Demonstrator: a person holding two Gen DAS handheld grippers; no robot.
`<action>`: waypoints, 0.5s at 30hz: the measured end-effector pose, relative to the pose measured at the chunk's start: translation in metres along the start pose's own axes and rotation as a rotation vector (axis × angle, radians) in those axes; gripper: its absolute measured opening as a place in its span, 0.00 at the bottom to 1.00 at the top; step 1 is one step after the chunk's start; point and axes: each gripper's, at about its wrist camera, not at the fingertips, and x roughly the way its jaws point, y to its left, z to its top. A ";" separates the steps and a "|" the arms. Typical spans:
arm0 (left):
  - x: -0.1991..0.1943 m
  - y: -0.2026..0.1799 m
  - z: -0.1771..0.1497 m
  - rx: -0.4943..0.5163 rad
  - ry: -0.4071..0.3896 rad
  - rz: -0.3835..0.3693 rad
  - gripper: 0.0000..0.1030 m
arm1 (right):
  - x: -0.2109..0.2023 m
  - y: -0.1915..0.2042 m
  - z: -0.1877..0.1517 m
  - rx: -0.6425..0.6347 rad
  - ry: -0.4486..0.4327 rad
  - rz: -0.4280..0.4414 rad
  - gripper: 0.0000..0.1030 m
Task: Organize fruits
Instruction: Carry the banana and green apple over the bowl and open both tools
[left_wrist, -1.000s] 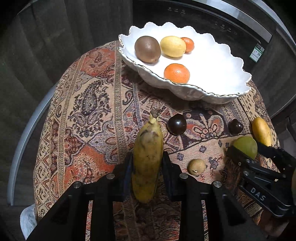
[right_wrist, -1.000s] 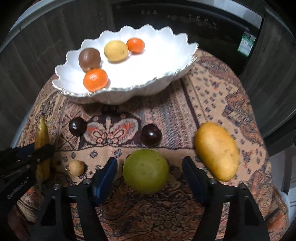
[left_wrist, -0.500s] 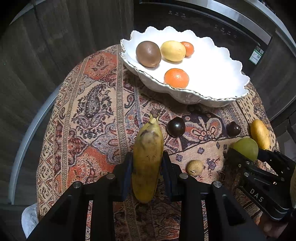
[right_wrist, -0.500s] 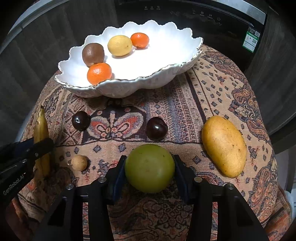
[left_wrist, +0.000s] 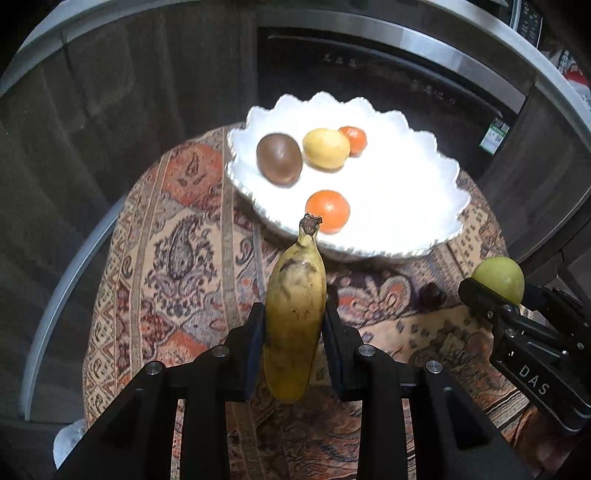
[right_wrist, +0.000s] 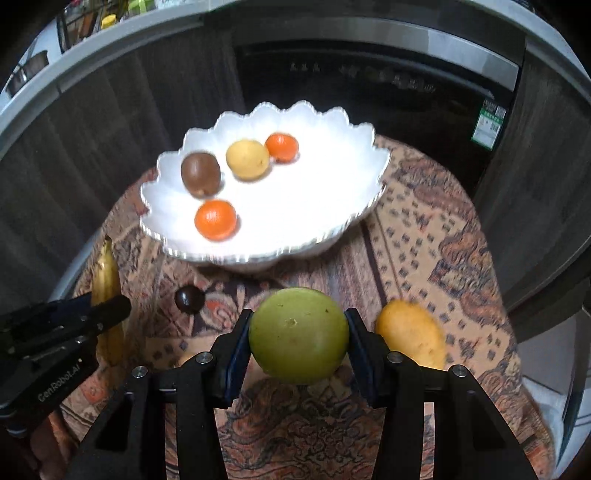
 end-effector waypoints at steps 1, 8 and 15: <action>-0.001 -0.002 0.003 0.002 -0.005 -0.001 0.29 | -0.002 -0.001 0.003 0.001 -0.007 -0.001 0.48; -0.009 -0.012 0.029 0.029 -0.049 -0.011 0.29 | -0.011 -0.010 0.026 0.005 -0.046 0.002 0.48; -0.009 -0.017 0.054 0.040 -0.077 -0.012 0.29 | -0.012 -0.013 0.052 0.006 -0.081 0.004 0.48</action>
